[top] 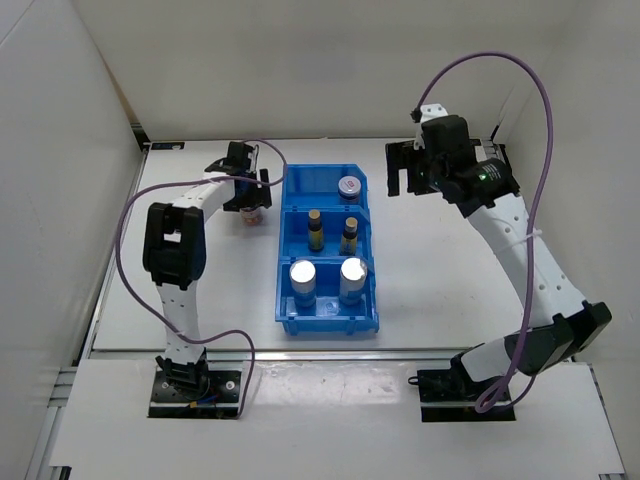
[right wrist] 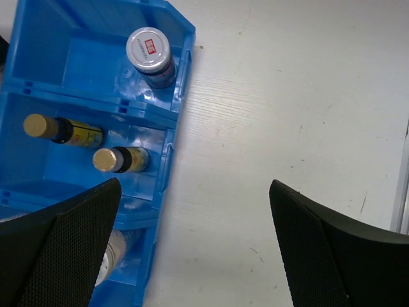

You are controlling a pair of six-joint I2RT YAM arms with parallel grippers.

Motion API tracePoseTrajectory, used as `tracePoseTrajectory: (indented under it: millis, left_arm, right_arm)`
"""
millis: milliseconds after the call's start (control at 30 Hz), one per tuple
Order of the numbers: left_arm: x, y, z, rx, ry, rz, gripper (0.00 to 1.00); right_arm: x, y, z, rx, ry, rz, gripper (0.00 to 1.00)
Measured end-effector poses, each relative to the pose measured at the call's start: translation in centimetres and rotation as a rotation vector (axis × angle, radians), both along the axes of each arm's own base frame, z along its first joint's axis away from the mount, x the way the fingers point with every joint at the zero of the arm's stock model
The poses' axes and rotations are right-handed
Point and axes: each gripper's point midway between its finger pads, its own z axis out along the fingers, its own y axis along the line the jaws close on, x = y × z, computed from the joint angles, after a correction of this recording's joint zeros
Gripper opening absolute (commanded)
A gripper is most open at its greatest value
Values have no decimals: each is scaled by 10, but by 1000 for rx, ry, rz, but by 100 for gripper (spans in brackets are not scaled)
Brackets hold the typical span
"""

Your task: Organize the condiment bottles

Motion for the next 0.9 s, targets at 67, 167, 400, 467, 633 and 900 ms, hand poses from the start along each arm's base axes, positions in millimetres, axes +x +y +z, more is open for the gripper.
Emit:
tracePoseTrajectory:
  millis: [67,167,400,467,633,900]
  left_arm:
    - [-1,-2,-6,-11,18,-3,74]
    - [-1,-3,-4,-28,23,1,47]
    - [3,-1,29,-6,21,19,35]
    - [14,-6,57,-2,-26,11,33]
    - [45,-49,165,-80,-272,-86,33]
    - [32,-148,232,-133,-439,-360,29]
  right_arm:
    - [-1,-3,-4,-13,9,-11,100]
    - [-2,-6,-4,-22,9,-21,100]
    - [-19,-16,2,-13,-10,-28,100]
    - [-27,-20,2,-7,-16,-30,100]
    - [-43,-27,-8,-5,5,-39,100]
    - [-58,-31,-25,8,52,-48,99]
